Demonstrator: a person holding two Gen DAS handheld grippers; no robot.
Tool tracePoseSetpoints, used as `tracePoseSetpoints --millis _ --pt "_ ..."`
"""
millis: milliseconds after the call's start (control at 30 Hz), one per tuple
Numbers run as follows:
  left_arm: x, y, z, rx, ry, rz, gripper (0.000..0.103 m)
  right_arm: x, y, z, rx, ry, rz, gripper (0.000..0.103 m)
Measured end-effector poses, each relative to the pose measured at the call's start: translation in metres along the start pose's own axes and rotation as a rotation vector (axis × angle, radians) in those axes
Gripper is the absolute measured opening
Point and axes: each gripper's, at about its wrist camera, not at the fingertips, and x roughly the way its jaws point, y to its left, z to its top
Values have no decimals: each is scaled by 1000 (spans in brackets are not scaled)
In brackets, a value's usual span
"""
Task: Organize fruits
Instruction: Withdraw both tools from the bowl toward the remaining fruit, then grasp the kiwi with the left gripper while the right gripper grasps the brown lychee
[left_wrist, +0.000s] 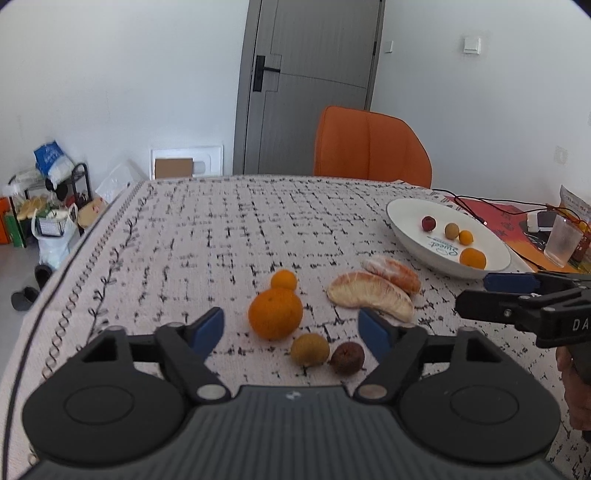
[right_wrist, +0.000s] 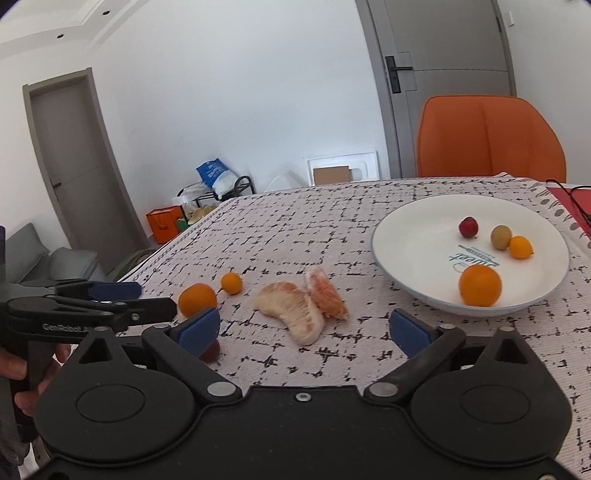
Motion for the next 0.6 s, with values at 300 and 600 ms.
tracePoseSetpoints --millis 300,600 --pt "4 10 -15 -39 48 -49 41 13 19 -5 -44 48 49 74" --pt "-1 26 -19 -75 42 -50 36 32 43 -8 -98 114 114 54"
